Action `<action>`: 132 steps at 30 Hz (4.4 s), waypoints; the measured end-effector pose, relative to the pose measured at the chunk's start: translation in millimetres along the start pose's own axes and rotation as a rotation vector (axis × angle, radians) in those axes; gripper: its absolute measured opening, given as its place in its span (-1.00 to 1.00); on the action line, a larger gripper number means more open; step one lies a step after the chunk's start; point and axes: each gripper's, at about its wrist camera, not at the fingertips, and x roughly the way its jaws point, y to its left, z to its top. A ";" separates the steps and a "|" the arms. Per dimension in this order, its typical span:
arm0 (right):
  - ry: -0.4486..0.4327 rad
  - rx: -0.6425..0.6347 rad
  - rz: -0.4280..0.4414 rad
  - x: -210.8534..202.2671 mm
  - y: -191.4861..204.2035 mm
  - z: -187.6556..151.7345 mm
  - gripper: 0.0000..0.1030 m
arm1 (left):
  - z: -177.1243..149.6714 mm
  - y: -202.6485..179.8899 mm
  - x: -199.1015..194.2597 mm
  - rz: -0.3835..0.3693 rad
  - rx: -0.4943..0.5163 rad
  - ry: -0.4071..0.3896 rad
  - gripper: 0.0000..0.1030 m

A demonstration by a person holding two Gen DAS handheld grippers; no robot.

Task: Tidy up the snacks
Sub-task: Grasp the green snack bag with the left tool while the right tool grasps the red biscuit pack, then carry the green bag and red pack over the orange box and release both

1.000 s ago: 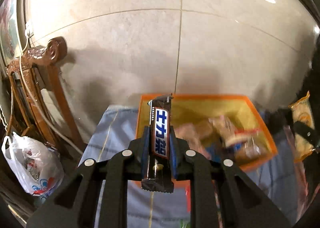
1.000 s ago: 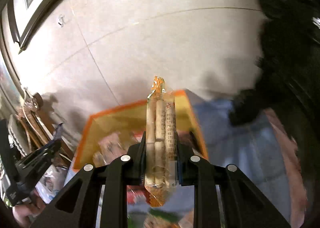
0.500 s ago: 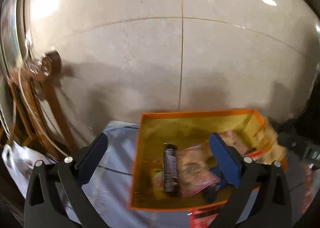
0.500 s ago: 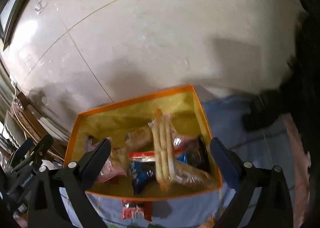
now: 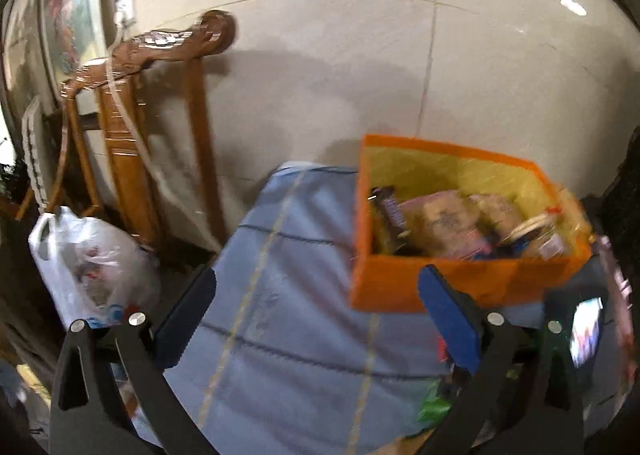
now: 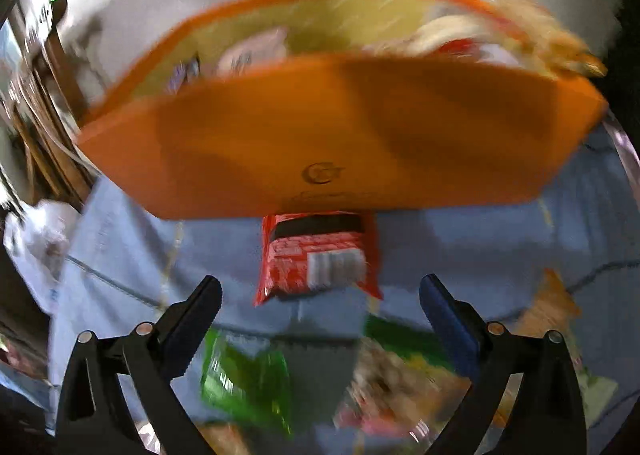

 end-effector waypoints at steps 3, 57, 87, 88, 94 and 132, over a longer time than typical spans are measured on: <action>0.026 -0.001 -0.017 12.5 1.9 13.9 0.93 | -14.7 13.9 -5.4 0.020 0.003 0.012 0.92; -0.460 0.056 -0.008 -248.4 -124.1 14.2 0.12 | -3.5 -104.0 -24.4 -0.254 0.181 0.072 -0.03; -0.323 0.114 0.048 -202.8 -130.7 4.2 0.12 | -105.8 -103.1 62.5 -0.260 0.158 0.422 0.01; -0.313 0.121 0.053 -201.1 -132.3 2.0 0.12 | -106.1 -102.7 61.9 -0.258 0.160 0.426 -0.01; -0.288 0.151 0.035 -202.0 -139.6 -6.0 0.12 | -110.0 -94.1 54.4 -0.252 0.152 0.431 -0.13; -0.300 -0.096 0.102 -115.0 -120.7 166.1 0.93 | 103.1 -127.6 57.8 -0.291 0.176 -0.020 0.92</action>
